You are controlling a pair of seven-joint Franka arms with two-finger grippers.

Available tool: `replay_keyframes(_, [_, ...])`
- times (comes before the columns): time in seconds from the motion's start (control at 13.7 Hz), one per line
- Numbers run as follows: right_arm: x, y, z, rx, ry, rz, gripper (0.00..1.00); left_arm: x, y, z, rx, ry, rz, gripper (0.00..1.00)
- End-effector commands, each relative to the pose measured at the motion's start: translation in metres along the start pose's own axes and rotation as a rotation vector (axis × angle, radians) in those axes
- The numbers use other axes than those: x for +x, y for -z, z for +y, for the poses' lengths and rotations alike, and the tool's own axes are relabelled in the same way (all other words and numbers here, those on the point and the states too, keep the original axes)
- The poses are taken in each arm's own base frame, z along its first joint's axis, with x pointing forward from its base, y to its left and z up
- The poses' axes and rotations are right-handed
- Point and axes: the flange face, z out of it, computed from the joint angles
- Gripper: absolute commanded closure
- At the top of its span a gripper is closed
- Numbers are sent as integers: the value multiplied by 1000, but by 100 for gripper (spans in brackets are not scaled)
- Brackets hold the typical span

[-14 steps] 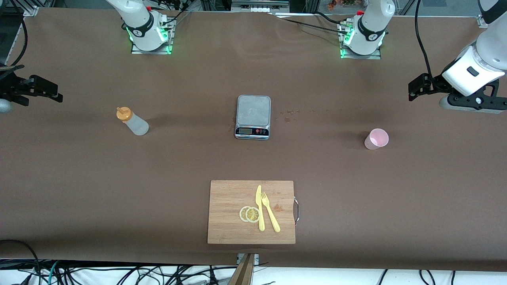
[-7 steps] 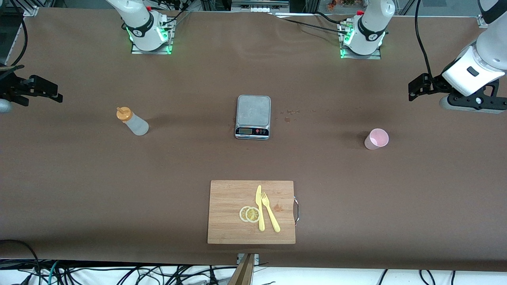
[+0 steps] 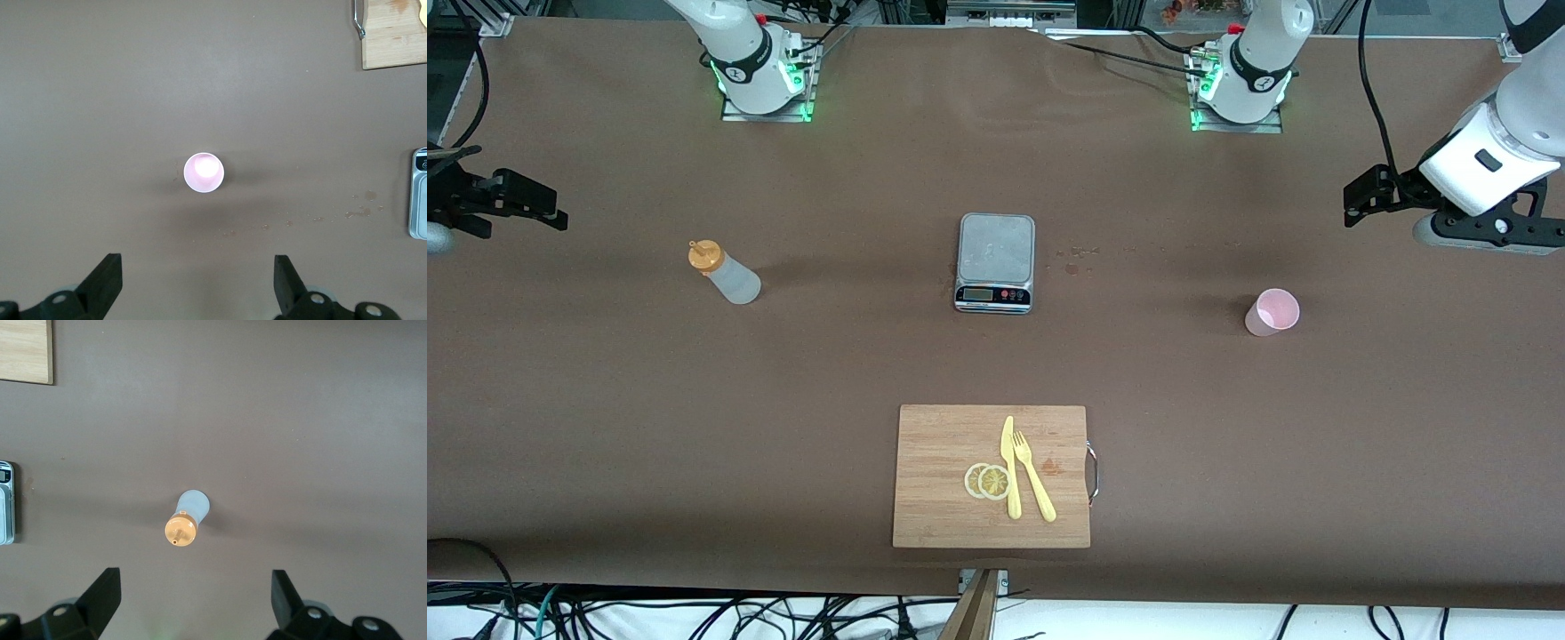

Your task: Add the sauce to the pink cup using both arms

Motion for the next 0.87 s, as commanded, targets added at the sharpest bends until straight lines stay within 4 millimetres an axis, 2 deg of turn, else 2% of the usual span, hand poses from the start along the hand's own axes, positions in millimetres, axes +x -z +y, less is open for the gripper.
replay_keyframes(0.0, [-3,3,-1,12,0,11,0,1,4,-1,19,-7,-4,0])
replay_keyframes(0.8, [-3,1,-5,4,5,45,0,1,4,-1,19,-7,-4,0])
